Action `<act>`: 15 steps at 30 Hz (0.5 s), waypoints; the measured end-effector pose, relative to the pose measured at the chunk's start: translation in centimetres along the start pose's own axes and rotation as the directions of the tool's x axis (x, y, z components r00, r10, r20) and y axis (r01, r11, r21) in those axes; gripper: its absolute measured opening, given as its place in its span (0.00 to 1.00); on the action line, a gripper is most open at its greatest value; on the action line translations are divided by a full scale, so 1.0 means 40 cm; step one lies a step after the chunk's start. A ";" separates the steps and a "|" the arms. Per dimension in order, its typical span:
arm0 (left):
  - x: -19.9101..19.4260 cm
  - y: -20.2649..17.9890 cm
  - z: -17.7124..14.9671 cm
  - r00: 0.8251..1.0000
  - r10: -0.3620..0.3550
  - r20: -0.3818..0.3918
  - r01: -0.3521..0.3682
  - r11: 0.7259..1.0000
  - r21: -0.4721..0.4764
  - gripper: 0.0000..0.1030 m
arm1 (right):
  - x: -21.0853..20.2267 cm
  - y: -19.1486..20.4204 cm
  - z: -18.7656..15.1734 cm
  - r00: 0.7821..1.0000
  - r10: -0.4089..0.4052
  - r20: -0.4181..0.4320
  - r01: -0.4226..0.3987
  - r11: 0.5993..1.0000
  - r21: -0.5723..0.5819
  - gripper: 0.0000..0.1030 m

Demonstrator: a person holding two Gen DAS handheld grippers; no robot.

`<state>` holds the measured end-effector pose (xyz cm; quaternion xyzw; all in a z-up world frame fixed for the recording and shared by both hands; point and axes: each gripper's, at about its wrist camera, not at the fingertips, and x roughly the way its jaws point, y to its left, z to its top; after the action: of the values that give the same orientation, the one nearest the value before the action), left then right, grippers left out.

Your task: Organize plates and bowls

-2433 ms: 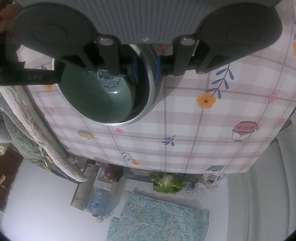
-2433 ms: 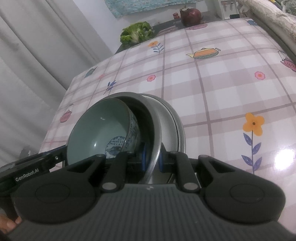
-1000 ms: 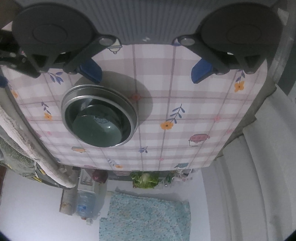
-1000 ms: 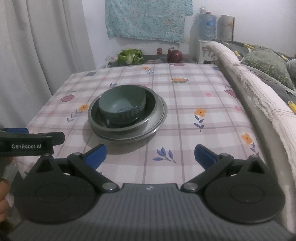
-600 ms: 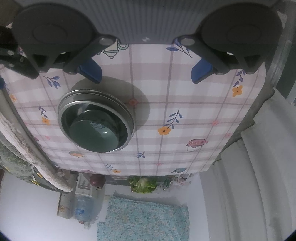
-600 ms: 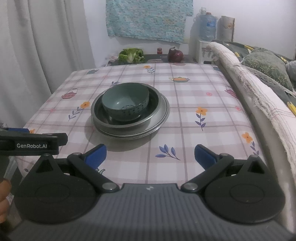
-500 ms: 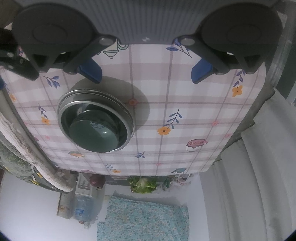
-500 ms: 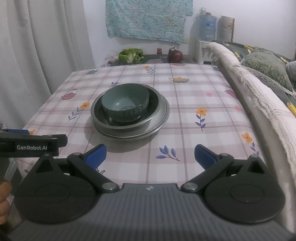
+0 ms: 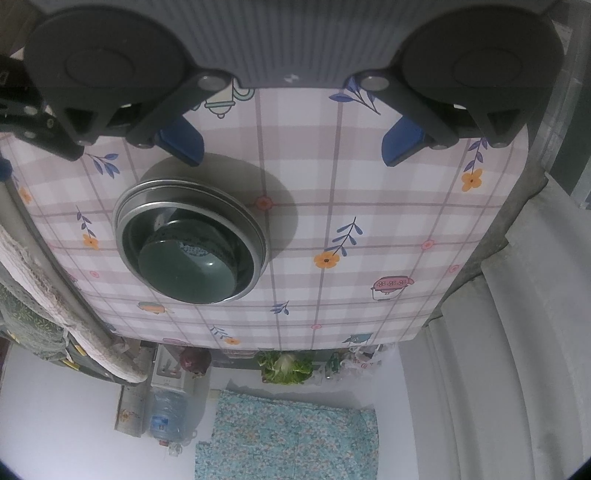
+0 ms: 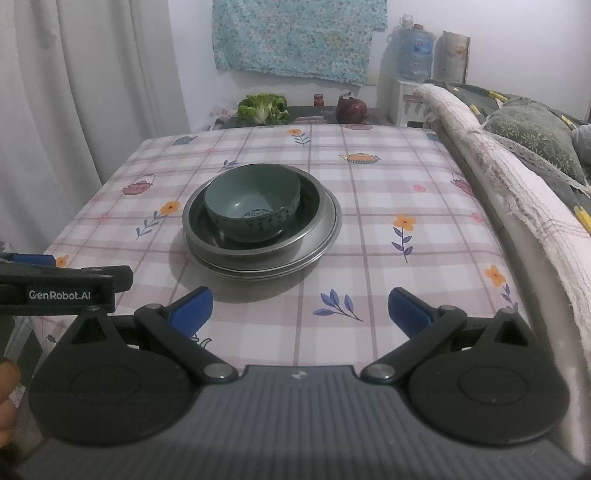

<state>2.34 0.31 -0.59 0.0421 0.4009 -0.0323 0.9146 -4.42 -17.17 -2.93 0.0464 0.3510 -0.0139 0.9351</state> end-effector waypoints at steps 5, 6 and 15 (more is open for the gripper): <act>-0.002 0.005 -0.005 1.000 0.004 -0.001 -0.004 1.000 -0.001 1.00 | 0.002 -0.001 -0.004 1.000 0.003 -0.006 -0.003 1.000 0.002 0.99; -0.002 0.006 -0.006 1.000 0.005 -0.001 -0.005 1.000 -0.001 1.00 | 0.001 0.000 -0.006 1.000 0.003 -0.006 -0.003 1.000 0.002 0.99; -0.004 0.009 -0.005 1.000 0.012 0.000 -0.012 1.000 -0.004 1.00 | 0.004 0.002 -0.005 1.000 0.003 -0.008 -0.003 1.000 0.002 0.99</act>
<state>2.15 0.68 -0.59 0.0428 0.4006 -0.0261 0.9149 -4.44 -17.07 -3.18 0.0480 0.3545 -0.0128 0.9337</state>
